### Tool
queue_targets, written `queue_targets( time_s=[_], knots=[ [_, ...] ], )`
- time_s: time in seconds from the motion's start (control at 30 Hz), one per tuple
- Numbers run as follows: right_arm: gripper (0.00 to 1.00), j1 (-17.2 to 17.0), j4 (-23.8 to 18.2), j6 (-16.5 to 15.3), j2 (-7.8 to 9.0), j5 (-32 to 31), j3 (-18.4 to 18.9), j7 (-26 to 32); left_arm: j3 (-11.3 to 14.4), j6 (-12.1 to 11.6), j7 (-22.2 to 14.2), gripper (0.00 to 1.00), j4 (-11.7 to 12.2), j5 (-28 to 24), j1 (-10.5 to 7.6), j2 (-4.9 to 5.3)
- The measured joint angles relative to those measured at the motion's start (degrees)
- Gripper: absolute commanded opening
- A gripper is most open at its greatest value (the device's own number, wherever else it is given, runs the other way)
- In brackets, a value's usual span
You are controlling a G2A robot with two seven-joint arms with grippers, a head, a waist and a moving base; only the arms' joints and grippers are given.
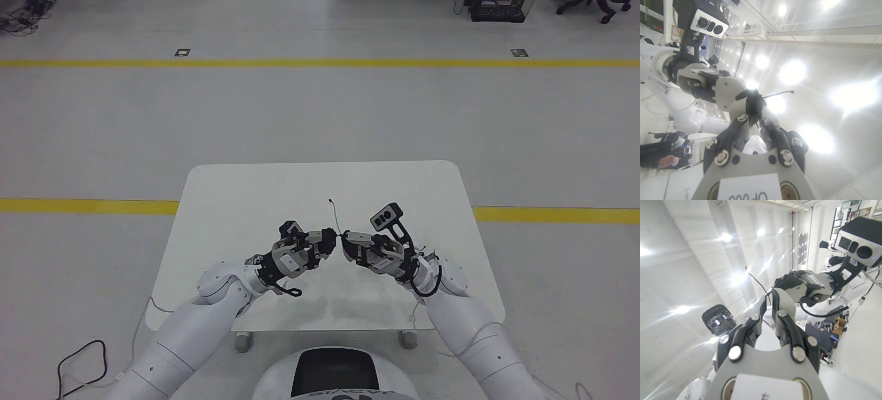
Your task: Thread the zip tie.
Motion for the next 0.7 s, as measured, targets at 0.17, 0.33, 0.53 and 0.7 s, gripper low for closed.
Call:
queue_targets(
  time_s=[0.17, 0.33, 0.53, 0.7],
  knots=[
    [0.08, 0.0, -0.2, -0.1, 0.04, -0.1, 0.0, 0.1, 0.0, 0.0, 0.0, 0.0, 0.0, 0.0, 0.0, 0.0],
    [0.04, 0.0, -0.2, 0.0, 0.07, -0.3, 0.0, 0.2, 0.0, 0.0, 0.0, 0.0, 0.0, 0.0, 0.0, 0.0],
    [0.0, 0.0, -0.1, 0.2, 0.09, -0.5, -0.2, -0.1, 0.0, 0.0, 0.0, 0.0, 0.0, 0.0, 0.0, 0.0],
    [0.0, 0.1, 0.2, 0.6, 0.11, -0.7, -0.2, -0.7, 0.0, 0.0, 0.0, 0.0, 0.0, 0.0, 0.0, 0.0]
  ],
)
